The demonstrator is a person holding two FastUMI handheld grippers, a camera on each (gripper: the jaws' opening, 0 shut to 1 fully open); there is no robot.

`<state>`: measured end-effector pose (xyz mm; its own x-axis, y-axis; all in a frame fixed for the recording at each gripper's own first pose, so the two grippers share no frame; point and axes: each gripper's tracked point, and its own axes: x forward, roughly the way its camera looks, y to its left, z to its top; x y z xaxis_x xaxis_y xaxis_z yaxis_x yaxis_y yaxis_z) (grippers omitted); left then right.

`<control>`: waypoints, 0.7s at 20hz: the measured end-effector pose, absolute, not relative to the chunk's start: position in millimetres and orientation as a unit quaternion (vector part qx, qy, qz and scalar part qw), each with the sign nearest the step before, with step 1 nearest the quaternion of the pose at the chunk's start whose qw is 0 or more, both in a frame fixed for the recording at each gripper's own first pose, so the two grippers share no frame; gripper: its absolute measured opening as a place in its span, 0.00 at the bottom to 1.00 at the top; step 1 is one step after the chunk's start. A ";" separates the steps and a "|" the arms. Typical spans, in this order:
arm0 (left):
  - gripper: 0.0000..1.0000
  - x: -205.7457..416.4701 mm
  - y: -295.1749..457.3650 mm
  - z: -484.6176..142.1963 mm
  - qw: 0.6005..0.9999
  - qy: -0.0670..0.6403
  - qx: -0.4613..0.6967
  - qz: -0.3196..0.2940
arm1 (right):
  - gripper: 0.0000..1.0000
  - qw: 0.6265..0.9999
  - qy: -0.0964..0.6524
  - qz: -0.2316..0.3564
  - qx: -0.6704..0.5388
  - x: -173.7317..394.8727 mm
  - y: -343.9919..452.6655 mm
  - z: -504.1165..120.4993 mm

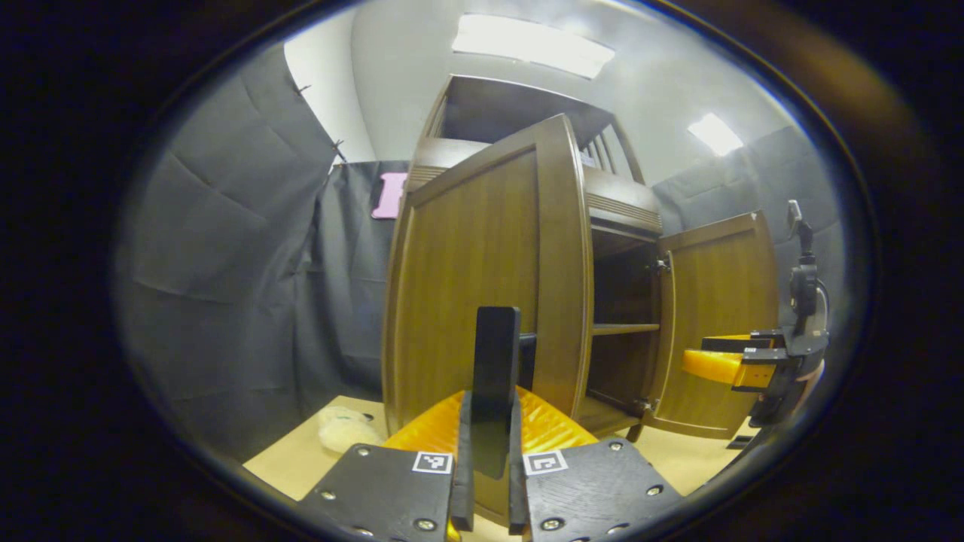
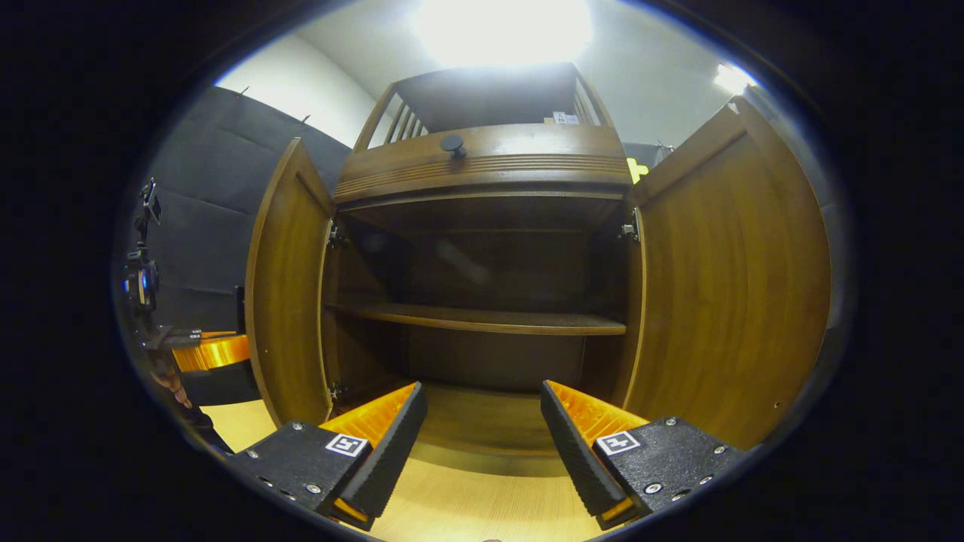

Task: Open the right door of the double-door shoe cabinet with the right hand, and open the left door with the left hand.

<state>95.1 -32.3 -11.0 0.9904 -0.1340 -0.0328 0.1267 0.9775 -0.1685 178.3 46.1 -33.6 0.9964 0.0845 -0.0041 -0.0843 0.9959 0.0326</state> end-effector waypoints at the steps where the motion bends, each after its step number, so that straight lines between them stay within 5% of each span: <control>1: 0.25 95.9 -31.9 -15.8 0.995 0.022 -0.080 -0.055 | 0.94 0.999 0.000 0.043 0.019 176.3 46.9 -33.4; 3: 0.24 104.1 -29.0 -29.8 0.997 0.029 -0.067 -0.030 | 0.94 0.999 -0.002 0.046 0.025 171.7 48.9 -34.8; 4: 0.12 106.8 -27.7 -36.0 0.997 0.029 -0.070 -0.021 | 0.94 0.999 -0.002 0.045 0.027 170.7 50.5 -34.7; 6: 0.24 114.0 -26.1 -42.7 0.997 0.029 -0.077 0.000 | 0.94 0.999 -0.004 0.040 0.030 171.6 54.0 -34.3; 7: 0.12 116.6 -27.3 -45.2 0.996 0.028 -0.079 0.001 | 0.94 0.999 -0.003 0.039 0.031 169.8 54.5 -36.4; 8: 0.18 111.4 -23.1 -42.8 0.997 0.025 -0.079 0.009 | 0.94 0.999 -0.001 0.038 0.030 169.7 55.9 -36.6; 10: 0.12 118.6 -25.5 -48.4 0.997 0.022 -0.075 0.014 | 0.94 0.999 -0.001 0.032 0.027 171.3 57.7 -36.5; 11: 0.24 120.8 -32.8 -50.3 0.997 0.024 -0.073 0.006 | 0.94 0.999 -0.002 0.027 0.026 172.5 57.6 -35.2; 12: 0.12 117.7 -31.6 -50.9 0.997 0.024 -0.068 0.002 | 0.94 0.999 -0.005 0.023 0.025 172.3 57.3 -34.6; 14: 0.17 115.8 -27.4 -55.1 0.999 0.028 -0.047 0.004 | 0.94 0.999 -0.009 0.017 0.028 170.5 56.2 -32.4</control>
<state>115.8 -27.4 -55.1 0.9984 0.0045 -0.0558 -0.0097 0.9956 -0.0937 170.5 56.2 -32.4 0.9992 0.0337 0.0195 -0.0347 0.9978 0.0558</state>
